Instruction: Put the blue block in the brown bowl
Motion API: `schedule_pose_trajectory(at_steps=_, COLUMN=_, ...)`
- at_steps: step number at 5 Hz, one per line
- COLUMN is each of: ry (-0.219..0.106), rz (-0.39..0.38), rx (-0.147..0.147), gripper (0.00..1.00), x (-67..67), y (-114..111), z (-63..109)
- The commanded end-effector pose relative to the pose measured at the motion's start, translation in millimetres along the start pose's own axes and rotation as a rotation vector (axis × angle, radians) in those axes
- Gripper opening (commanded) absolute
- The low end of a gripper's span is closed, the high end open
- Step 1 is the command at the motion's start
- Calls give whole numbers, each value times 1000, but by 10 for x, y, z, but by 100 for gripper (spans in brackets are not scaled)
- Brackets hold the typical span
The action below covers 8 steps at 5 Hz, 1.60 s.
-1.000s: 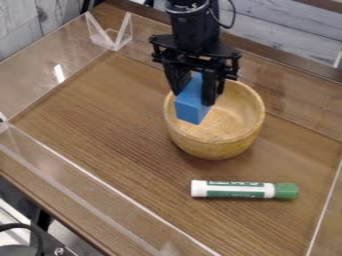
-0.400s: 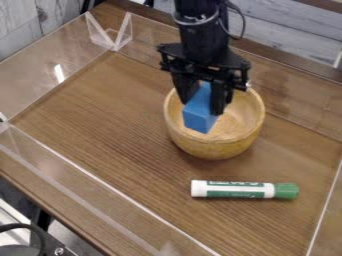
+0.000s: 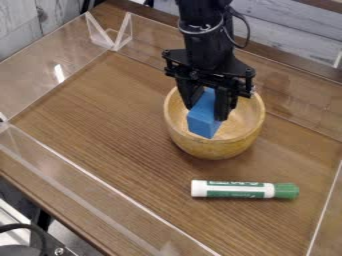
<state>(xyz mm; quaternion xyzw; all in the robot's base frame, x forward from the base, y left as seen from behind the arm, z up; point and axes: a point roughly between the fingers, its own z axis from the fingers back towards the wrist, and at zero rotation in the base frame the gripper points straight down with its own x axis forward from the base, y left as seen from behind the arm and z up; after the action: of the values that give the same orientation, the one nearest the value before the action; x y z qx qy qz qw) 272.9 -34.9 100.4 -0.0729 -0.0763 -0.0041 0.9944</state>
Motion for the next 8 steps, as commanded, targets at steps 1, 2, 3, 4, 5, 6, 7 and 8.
schedule_pose_trajectory(at_steps=1, ry=-53, rz=-9, rx=-7, gripper=100, x=62, y=-55, z=150)
schedule_pose_trajectory(at_steps=2, ry=-46, rz=-7, rx=-9, gripper=100, x=64, y=-52, z=191)
schedule_pose_trajectory(at_steps=3, ry=-42, rz=-5, rx=-12, gripper=100, x=69, y=-55, z=225)
schedule_pose_trajectory(at_steps=4, ry=-41, rz=-3, rx=-14, gripper=100, x=74, y=-57, z=244)
schedule_pose_trajectory(at_steps=5, ry=-38, rz=-2, rx=-17, gripper=100, x=77, y=-61, z=271)
schedule_pose_trajectory(at_steps=6, ry=-35, rz=-2, rx=-20, gripper=100, x=79, y=-63, z=296)
schedule_pose_trajectory(at_steps=7, ry=-33, rz=-2, rx=-22, gripper=100, x=81, y=-65, z=305)
schedule_pose_trajectory(at_steps=8, ry=-31, rz=-4, rx=-25, gripper=100, x=81, y=-67, z=316)
